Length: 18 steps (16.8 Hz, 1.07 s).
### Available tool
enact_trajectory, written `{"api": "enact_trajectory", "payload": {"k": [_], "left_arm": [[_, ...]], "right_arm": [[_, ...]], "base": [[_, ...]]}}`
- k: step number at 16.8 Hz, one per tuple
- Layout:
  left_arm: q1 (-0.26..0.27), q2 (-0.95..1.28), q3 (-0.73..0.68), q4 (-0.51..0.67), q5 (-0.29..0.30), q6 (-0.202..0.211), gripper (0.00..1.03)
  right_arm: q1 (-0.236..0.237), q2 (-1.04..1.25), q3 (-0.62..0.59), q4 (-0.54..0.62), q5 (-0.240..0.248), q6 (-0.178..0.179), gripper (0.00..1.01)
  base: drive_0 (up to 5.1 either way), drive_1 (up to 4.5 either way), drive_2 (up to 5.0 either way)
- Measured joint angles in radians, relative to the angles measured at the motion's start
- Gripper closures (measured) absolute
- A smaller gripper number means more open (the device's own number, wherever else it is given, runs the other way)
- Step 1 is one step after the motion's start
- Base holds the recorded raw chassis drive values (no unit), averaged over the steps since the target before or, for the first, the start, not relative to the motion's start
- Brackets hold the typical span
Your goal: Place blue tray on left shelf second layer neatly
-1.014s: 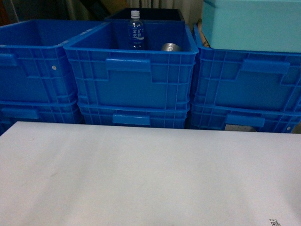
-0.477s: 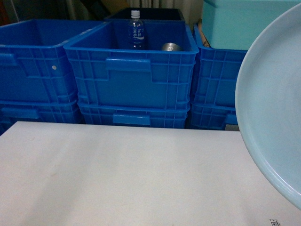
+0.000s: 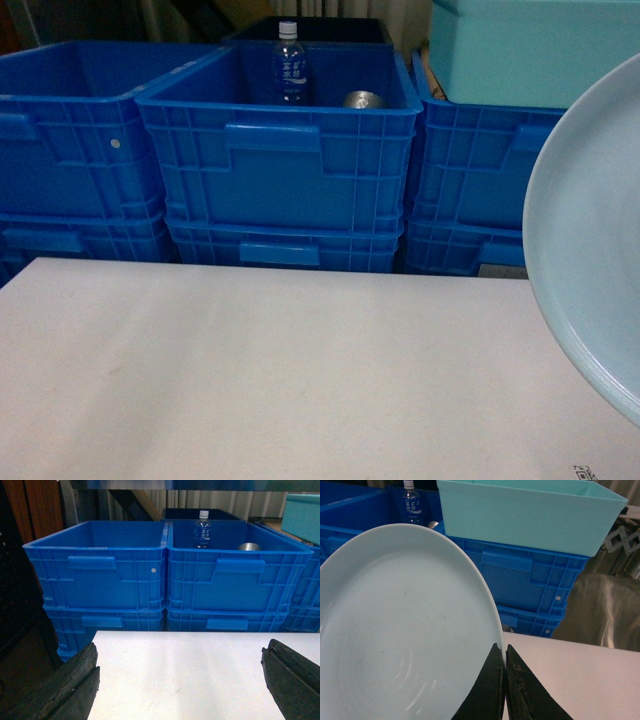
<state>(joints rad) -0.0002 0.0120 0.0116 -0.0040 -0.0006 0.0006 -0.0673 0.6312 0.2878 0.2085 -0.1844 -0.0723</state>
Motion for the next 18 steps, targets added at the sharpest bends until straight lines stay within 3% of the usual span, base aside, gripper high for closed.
{"api": "enact_trajectory", "payload": {"k": [2, 18], "left_arm": [[0.0, 0.0, 0.0, 0.0, 0.0, 0.0, 0.05], [0.0, 0.0, 0.0, 0.0, 0.0, 0.0, 0.05]], "right_arm": [[-0.011, -0.025, -0.004, -0.033, -0.04, 0.006, 0.99], [-0.011, -0.026, -0.004, -0.031, -0.045, 0.012, 0.99]], "base": [[0.0, 0.0, 0.0], [-0.1, -0.12, -0.1]]}}
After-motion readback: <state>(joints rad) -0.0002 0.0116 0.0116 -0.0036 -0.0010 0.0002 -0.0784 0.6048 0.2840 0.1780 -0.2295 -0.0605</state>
